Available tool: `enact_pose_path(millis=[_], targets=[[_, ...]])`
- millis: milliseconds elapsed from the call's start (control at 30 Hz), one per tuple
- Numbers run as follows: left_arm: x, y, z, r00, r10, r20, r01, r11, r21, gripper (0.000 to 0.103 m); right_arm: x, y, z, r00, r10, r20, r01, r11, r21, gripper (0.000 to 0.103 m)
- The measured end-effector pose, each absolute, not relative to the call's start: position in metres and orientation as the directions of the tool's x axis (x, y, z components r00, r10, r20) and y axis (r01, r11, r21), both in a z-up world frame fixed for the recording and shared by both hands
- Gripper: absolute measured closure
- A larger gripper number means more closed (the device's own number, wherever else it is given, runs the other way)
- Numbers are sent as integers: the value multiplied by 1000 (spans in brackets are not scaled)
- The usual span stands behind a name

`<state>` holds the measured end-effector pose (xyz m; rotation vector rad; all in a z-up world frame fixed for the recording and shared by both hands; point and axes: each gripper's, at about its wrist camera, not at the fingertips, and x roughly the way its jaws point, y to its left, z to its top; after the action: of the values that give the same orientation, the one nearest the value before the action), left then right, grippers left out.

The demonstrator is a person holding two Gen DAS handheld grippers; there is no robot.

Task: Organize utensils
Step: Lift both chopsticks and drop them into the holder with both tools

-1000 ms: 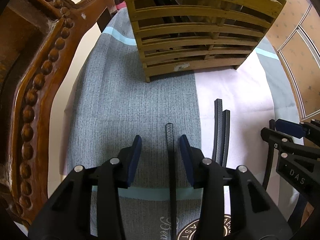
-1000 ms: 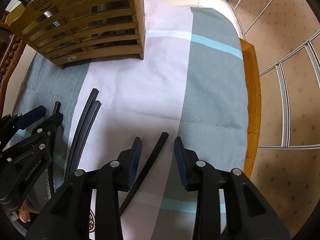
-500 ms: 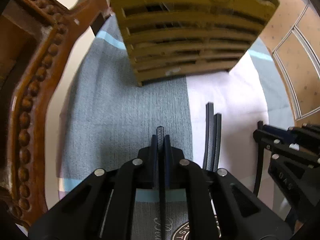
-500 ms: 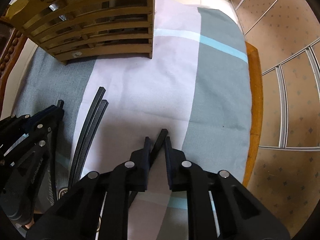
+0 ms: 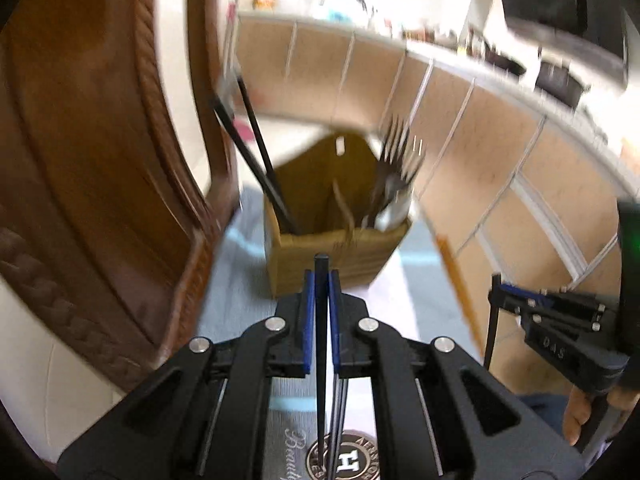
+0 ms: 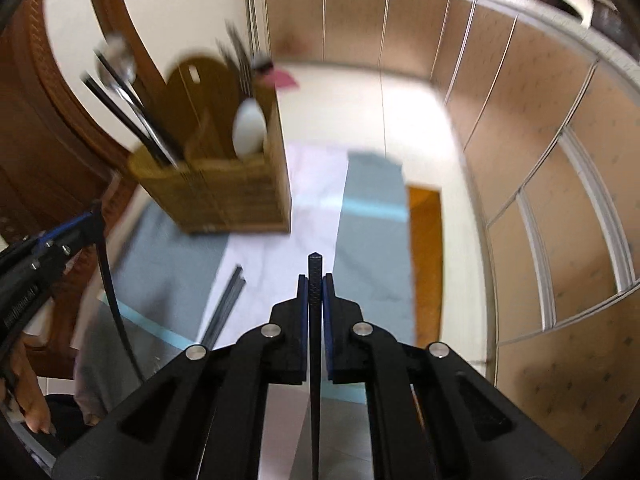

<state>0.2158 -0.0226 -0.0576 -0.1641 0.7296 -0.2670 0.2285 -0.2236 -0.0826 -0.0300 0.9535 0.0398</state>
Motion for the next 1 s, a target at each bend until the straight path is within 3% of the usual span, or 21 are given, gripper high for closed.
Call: enact_pose_path(millis=[333,467,633,833,1000], targets=[[211,28,34,845,-293,-448,158,936,-314,97,206,-240,7,766,150,-625,-97,988,119,96],[217,29,77,879,-276,-390,168,943,-288,97,209,-230,50,854,177,-489,-122,982,142,96],[241,15,118,941,-170,-292,110,971,-210,97,238,-220,75,899,161,-407,-110,983,146,96],[275,2,103,940,-146,-309,88,977,-194,96,264,-201,83,928,139,-346,-99,986,131,96],[297,1,59,918,-169,-360,89,969,-230,96,284,-192,57,921,151,-360,-110,985,133,96]])
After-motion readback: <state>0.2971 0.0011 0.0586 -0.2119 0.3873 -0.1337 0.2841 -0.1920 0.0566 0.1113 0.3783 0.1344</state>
